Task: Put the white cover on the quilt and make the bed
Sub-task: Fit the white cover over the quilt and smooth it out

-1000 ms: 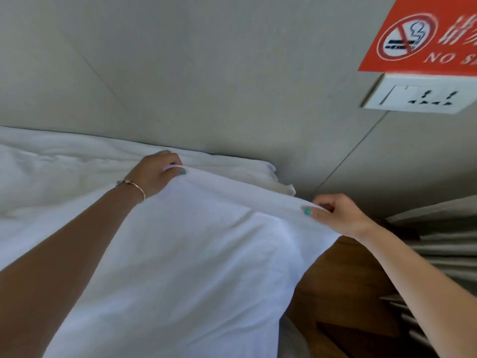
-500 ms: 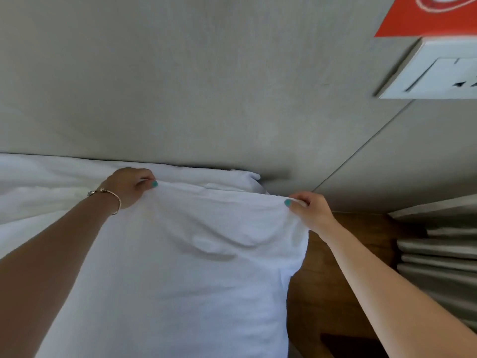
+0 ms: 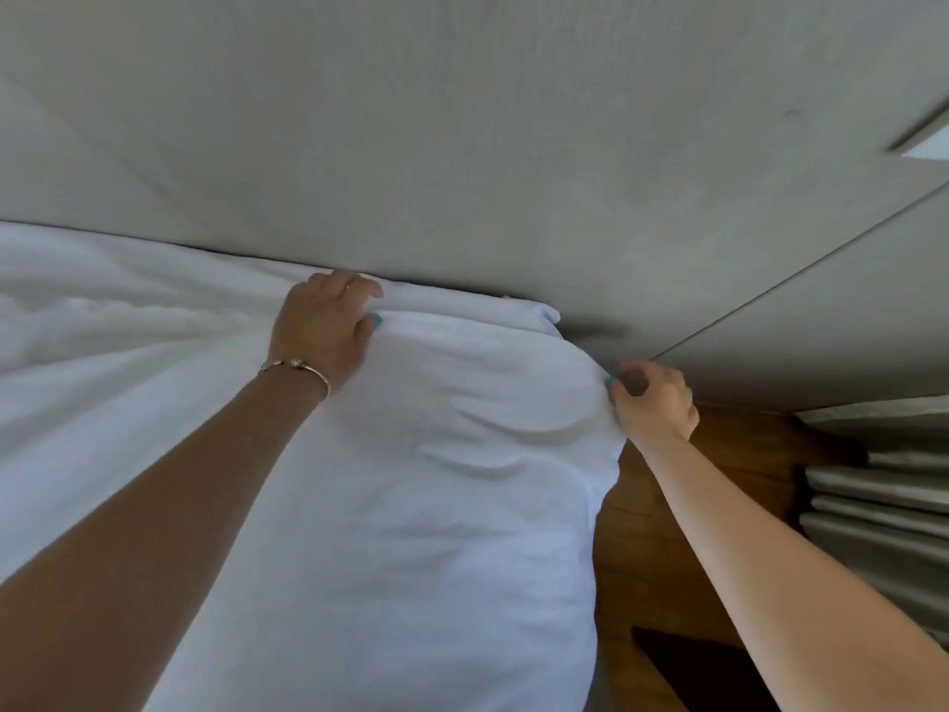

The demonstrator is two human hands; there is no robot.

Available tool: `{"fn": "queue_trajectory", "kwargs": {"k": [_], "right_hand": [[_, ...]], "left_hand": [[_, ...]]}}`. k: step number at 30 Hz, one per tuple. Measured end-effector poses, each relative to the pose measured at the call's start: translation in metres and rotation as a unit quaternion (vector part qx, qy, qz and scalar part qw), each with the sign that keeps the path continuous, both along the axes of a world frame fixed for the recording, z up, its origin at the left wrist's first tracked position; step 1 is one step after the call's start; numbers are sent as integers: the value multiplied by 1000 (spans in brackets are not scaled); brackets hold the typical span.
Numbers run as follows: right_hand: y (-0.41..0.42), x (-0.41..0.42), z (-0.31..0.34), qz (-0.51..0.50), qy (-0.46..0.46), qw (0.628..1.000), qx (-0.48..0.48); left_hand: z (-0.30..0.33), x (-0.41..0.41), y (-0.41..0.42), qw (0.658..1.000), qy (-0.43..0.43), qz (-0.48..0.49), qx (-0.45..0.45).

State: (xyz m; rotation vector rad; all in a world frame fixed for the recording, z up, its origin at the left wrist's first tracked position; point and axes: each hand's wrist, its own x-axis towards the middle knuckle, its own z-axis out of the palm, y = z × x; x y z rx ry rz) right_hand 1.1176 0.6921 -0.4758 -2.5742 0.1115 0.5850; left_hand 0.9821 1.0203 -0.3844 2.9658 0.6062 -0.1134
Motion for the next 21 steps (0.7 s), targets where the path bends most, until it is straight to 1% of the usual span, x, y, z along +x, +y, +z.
{"fn": "queue_trajectory", "kwargs": {"k": [2, 3, 4, 6, 9, 11, 12, 14, 16, 19, 21], "right_hand": [[-2, -25, 12, -80, -12, 988, 129], [-3, -43, 21, -87, -28, 979, 180], [-5, -66, 33, -55, -51, 976, 203], [-12, -119, 54, 54, -90, 970, 220], [-31, -199, 65, 186, -95, 953, 221], [-48, -249, 67, 219, -92, 947, 215], [-58, -273, 67, 213, -88, 950, 211], [-79, -318, 68, 165, -55, 963, 206], [-99, -359, 74, 122, 5, 971, 204], [-120, -401, 82, 92, 109, 965, 221], [-130, -417, 82, 63, 157, 958, 234]], "left_hand": [[9, -23, -41, 993, -109, -4, -45], [10, -39, -64, 988, -135, -11, -79], [8, -58, -89, 985, -140, -24, -101], [0, -98, -133, 986, -110, -47, -117], [-11, -160, -180, 989, -62, -53, -126], [-13, -200, -199, 990, -47, -51, -124], [-12, -219, -208, 990, -44, -51, -125], [-9, -257, -226, 989, -42, -69, -125], [-7, -293, -249, 987, -22, -108, -121], [-6, -334, -274, 981, 21, -159, -106], [-4, -355, -286, 982, 28, -155, -101]]}}
